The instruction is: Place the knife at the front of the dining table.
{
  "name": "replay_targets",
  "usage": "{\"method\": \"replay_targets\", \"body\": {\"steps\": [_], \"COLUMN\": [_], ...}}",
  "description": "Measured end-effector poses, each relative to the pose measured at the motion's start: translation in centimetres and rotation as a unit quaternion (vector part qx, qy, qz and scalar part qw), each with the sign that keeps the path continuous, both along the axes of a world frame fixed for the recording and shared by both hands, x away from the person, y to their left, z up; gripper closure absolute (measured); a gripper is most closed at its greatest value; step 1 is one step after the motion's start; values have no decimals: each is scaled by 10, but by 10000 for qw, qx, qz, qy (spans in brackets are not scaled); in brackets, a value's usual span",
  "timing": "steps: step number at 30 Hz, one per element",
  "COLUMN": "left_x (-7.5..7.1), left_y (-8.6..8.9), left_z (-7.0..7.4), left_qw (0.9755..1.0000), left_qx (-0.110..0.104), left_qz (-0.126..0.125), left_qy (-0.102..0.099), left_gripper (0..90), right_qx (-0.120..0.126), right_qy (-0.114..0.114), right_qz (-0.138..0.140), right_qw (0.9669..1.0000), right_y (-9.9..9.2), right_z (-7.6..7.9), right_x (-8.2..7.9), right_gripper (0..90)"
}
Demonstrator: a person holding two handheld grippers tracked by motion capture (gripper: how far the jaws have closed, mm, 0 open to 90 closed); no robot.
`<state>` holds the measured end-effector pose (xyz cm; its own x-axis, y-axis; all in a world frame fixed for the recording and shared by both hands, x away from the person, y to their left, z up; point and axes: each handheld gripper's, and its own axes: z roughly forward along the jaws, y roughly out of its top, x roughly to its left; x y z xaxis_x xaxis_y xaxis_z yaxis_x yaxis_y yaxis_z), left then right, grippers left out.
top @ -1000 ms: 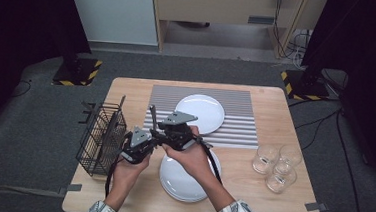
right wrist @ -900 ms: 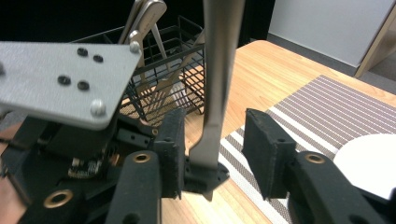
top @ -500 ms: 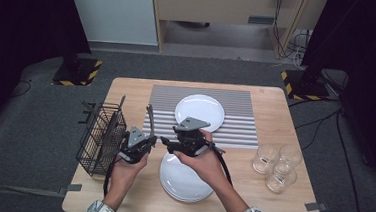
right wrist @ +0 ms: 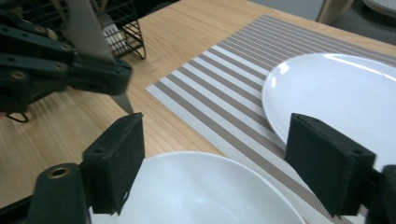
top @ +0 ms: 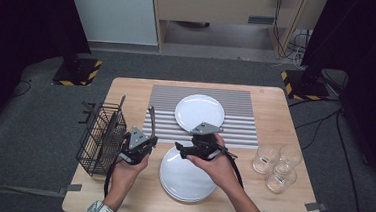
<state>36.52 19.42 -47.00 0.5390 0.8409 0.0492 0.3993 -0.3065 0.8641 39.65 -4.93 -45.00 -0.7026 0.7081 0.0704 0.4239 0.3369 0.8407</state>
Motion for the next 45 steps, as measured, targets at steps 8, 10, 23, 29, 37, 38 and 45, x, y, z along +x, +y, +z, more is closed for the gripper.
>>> {"method": "replay_targets", "body": {"steps": [8,10,23,29,37,38,45], "left_x": [1,1,-2,-2,-3,-3,0], "left_y": [0,0,2,1,0,0,1], "left_z": [-1,-1,1,2,5,6,6], "left_qw": [10000,10000,10000,10000,9999,9999,9999], "left_qx": [-1,-3,-58,-56,-42,-62,-75], "left_qz": [16,17,-8,-2,23,25,24], "left_qy": [-19,-15,-26,-45,-89,-109,-71], "left_gripper": [884,884,885,884,884,884,885], "right_qx": [-18,1,89,103,121,132,198], "right_qy": [76,104,163,113,145,149,203], "right_qz": [-238,-327,-630,-761,-808,-803,-831], "right_qw": [9997,9994,9978,9970,9965,9966,9961], "right_y": [-33,-41,-72,-81,-89,-90,-93], "right_z": [-11,-13,-30,-33,-42,-43,-45], "right_x": [3,3,2,0,-6,-7,-7], "right_gripper": [116,107,81,81,77,76,76]}}
